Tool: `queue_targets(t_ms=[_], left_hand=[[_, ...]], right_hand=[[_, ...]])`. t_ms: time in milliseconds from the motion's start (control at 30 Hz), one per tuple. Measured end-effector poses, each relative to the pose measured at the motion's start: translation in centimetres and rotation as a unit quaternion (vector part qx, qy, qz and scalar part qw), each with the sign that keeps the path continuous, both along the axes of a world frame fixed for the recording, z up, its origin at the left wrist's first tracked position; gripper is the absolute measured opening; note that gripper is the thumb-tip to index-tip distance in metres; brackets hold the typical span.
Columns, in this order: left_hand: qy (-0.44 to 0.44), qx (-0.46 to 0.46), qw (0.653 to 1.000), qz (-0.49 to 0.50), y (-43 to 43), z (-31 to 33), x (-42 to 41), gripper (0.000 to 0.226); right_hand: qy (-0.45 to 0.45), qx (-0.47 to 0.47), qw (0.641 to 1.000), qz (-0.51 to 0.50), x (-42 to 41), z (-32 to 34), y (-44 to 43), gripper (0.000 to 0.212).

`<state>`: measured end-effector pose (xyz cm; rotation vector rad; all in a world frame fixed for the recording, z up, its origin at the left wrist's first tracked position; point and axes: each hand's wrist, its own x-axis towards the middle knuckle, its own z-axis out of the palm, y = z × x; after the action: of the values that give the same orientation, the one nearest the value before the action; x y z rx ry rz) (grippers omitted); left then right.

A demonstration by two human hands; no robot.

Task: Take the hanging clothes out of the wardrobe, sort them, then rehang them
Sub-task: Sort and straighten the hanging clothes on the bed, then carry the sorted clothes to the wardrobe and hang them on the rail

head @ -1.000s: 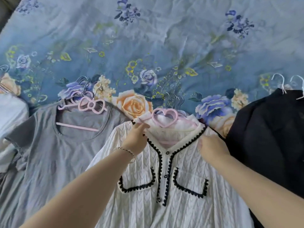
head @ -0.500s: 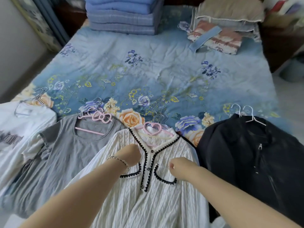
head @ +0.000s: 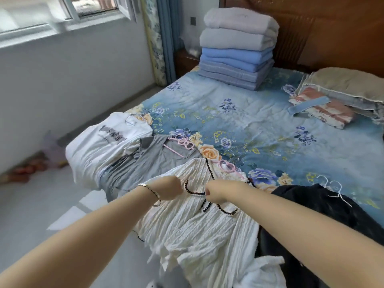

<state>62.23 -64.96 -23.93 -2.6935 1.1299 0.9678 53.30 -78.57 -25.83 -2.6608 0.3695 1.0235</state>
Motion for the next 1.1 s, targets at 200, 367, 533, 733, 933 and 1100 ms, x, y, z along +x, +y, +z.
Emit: queue_targets(t_ms=[200,367,533,733,933,1100], left_hand=[[-0.121,-0.042,0.986,0.106,11.2,3.2,5.8,0.032],[-0.127,-0.071,0.969,0.199,21.2,3.5,13.5,0.027],[-0.124,-0.081,0.959,0.242,28.8,3.8,22.3,0.027],[-0.120,-0.111,0.952,0.259,33.1,3.4,33.1,0.024],[-0.138,-0.091,0.959,0.230,32.4,1.4,43.8,0.027],[-0.135,-0.073,0.961,0.230,30.0,-0.6,52.8,0.027]], right_hand=[[-0.111,0.000,0.992,0.068,8.5,3.4,9.4,0.031],[-0.173,0.012,0.981,0.087,17.3,4.8,17.0,0.027],[-0.172,0.022,0.983,0.067,27.1,5.2,22.0,0.027],[-0.139,0.003,0.990,0.016,36.7,3.9,23.2,0.012],[-0.130,-0.009,0.991,-0.037,45.4,1.4,20.7,0.015],[-0.120,0.023,0.988,-0.092,53.8,-1.5,17.2,0.029]])
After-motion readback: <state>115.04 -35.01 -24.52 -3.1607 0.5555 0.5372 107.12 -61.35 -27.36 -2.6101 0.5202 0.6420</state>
